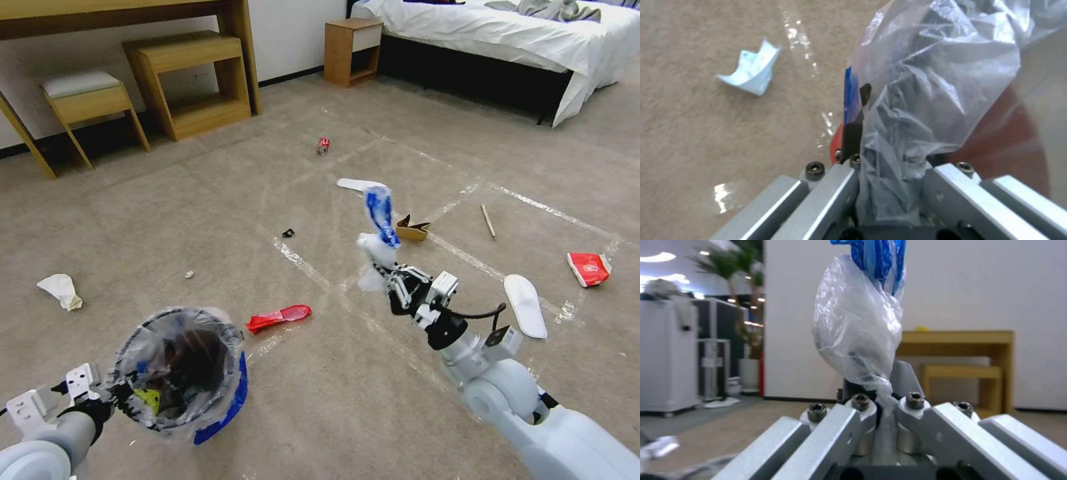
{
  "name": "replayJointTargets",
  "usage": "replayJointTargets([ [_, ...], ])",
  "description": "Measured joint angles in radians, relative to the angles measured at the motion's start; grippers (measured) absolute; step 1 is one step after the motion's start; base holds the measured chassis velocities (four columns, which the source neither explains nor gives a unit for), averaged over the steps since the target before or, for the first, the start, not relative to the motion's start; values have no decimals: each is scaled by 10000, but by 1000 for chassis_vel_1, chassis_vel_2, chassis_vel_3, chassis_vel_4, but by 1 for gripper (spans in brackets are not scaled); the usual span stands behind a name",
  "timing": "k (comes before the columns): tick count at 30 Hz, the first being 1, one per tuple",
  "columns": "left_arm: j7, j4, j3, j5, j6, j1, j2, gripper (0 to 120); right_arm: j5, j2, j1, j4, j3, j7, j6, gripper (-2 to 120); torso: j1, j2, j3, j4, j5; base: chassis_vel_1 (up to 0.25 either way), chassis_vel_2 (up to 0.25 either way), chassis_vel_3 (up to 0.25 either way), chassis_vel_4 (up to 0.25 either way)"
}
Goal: Pick up the trash bin and place the garbage on the floor into it.
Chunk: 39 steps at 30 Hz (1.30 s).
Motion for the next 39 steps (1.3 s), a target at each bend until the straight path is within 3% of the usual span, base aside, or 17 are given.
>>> replayJointTargets([
  [8,-58,-30,-8,-341,44,-106,358,0,573,-495,1178,-24,-1392,13,-117,0,0,-1,1,1,2,0,0,0,0],
  [17,-52,462,257,-696,85,-570,989,0,871,-351,2566,-541,-2952,116,-148,0,0,-2,2,0,-1,0,0,0,0],
  [25,9,944,527,-750,144,-910,1342,0,1324,148,4631,-1079,-5225,633,-447,0,0,-2,2,1,-2,0,0,0,0],
  [30,27,972,432,-742,145,-867,1332,0,1581,761,5956,-1267,-7002,910,-563,0,0,-2,1,1,-1,0,0,0,0],
  [39,19,922,344,-746,145,-808,1303,0,1747,1606,7218,-1713,-8746,992,-549,0,0,-2,1,0,-1,0,0,0,0],
])
